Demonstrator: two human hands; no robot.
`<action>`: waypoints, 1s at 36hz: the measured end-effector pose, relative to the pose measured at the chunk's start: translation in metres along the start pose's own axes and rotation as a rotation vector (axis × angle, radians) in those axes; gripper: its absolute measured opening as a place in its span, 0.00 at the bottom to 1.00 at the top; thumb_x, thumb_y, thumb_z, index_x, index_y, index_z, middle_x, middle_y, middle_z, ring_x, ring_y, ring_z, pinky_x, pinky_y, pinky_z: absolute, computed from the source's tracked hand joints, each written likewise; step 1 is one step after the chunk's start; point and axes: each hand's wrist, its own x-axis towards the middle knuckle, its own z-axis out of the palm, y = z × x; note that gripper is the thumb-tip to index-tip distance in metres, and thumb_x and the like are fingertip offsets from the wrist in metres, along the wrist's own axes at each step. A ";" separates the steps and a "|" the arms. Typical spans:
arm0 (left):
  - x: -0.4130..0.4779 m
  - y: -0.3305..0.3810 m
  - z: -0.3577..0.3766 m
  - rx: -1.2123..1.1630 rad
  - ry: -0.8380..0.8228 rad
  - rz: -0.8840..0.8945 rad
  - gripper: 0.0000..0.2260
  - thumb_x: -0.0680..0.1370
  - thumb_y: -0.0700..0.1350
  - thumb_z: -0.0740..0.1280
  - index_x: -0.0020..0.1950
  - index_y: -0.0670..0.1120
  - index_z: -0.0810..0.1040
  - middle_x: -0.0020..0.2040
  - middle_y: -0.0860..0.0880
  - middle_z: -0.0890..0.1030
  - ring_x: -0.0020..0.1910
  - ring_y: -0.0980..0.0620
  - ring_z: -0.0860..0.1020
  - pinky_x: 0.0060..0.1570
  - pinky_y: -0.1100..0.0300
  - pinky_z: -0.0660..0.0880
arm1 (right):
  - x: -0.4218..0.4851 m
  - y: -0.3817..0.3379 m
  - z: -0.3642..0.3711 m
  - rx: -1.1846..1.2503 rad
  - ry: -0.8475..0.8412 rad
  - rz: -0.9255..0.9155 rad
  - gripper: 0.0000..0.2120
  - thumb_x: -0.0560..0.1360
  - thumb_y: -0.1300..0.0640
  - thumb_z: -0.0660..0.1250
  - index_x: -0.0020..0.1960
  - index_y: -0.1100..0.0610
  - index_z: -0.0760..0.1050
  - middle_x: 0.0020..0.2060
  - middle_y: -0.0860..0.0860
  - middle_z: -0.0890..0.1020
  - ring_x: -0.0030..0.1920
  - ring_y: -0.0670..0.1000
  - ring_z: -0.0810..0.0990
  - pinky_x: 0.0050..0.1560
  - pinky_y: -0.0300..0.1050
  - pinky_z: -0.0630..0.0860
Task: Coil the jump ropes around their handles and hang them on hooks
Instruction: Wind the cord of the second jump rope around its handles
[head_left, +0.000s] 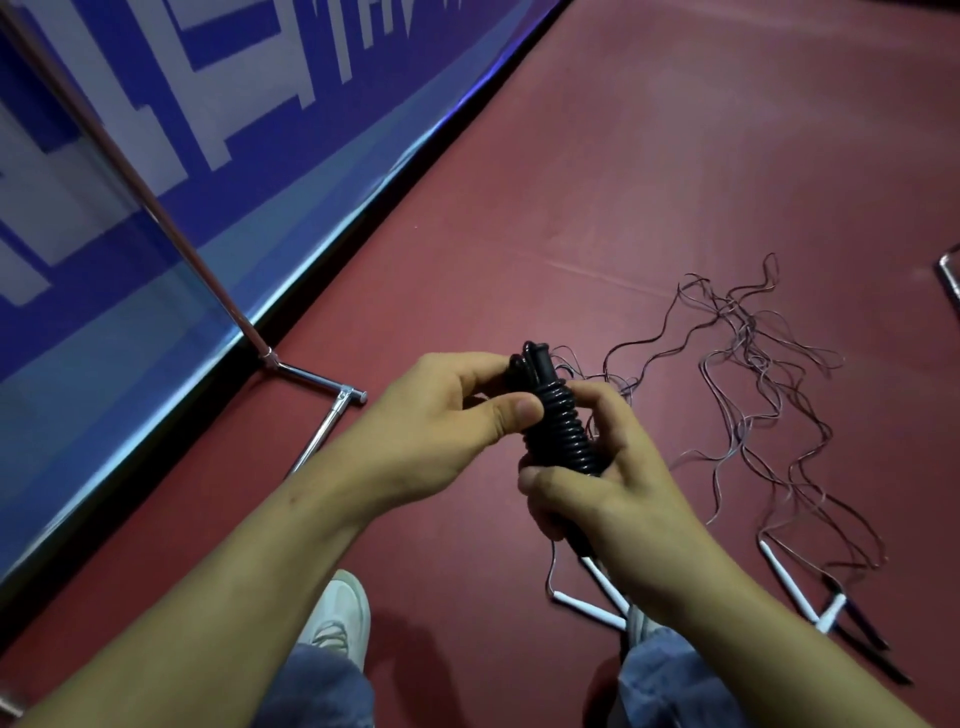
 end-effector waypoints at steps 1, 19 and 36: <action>0.000 0.000 0.000 -0.023 0.004 0.017 0.07 0.80 0.44 0.70 0.57 0.53 0.83 0.37 0.61 0.81 0.35 0.63 0.75 0.39 0.71 0.70 | 0.000 -0.003 0.001 0.065 -0.018 -0.002 0.23 0.68 0.67 0.71 0.60 0.53 0.72 0.38 0.60 0.77 0.32 0.56 0.71 0.31 0.50 0.68; -0.002 0.003 -0.021 0.020 -0.028 0.084 0.09 0.75 0.44 0.73 0.54 0.47 0.87 0.50 0.49 0.83 0.52 0.44 0.82 0.58 0.50 0.79 | -0.009 -0.018 -0.009 0.522 -0.257 0.222 0.21 0.69 0.65 0.70 0.62 0.57 0.80 0.47 0.57 0.80 0.40 0.64 0.84 0.42 0.57 0.83; -0.002 -0.003 -0.011 -0.039 0.071 0.033 0.13 0.67 0.60 0.74 0.39 0.51 0.81 0.44 0.34 0.80 0.38 0.30 0.76 0.44 0.30 0.75 | -0.007 -0.012 -0.016 0.525 -0.375 0.233 0.19 0.73 0.63 0.73 0.62 0.64 0.78 0.54 0.60 0.81 0.62 0.62 0.80 0.55 0.64 0.79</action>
